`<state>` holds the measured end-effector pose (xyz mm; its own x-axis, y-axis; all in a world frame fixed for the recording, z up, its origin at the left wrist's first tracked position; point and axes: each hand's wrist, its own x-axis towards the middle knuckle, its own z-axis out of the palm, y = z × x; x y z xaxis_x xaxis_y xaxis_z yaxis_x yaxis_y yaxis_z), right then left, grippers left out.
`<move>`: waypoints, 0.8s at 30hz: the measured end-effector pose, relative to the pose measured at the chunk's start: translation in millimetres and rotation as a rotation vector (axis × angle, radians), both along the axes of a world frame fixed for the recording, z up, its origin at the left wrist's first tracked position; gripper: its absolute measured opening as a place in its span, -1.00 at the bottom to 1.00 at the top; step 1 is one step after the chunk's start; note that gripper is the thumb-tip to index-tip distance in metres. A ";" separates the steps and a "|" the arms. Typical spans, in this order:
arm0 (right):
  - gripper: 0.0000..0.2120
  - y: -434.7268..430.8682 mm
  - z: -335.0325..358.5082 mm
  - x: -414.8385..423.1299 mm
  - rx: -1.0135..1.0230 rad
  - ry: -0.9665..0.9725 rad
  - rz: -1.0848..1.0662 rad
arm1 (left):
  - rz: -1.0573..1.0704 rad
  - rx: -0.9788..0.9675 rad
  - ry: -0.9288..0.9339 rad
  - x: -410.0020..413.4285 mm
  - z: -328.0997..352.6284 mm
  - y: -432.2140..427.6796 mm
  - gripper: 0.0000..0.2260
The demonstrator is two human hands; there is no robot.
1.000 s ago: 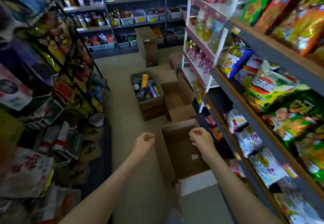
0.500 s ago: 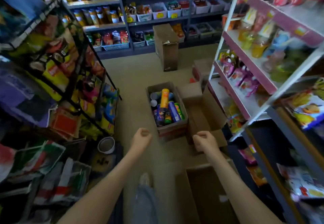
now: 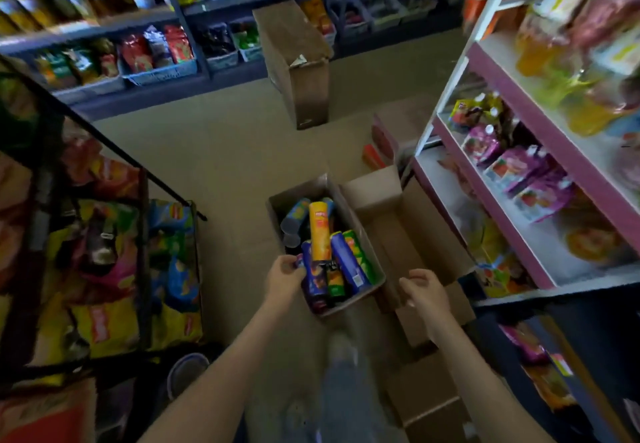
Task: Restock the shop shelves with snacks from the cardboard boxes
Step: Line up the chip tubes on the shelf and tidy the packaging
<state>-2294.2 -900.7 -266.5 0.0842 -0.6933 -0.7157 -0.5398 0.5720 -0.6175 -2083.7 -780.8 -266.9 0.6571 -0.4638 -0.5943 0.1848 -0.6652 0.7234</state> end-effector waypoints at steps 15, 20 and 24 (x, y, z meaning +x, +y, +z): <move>-0.62 -140.4 -257.9 204.7 0.208 0.005 0.255 | -0.075 0.173 -0.130 174.0 -231.4 -142.1 -0.67; -0.66 -147.1 -341.8 247.4 0.363 -0.009 0.398 | -0.340 0.359 -0.247 219.2 -324.4 -204.6 -0.58; -0.36 -139.0 -370.2 260.7 0.250 0.236 0.487 | -0.477 0.506 -0.101 236.9 -368.6 -234.5 -0.41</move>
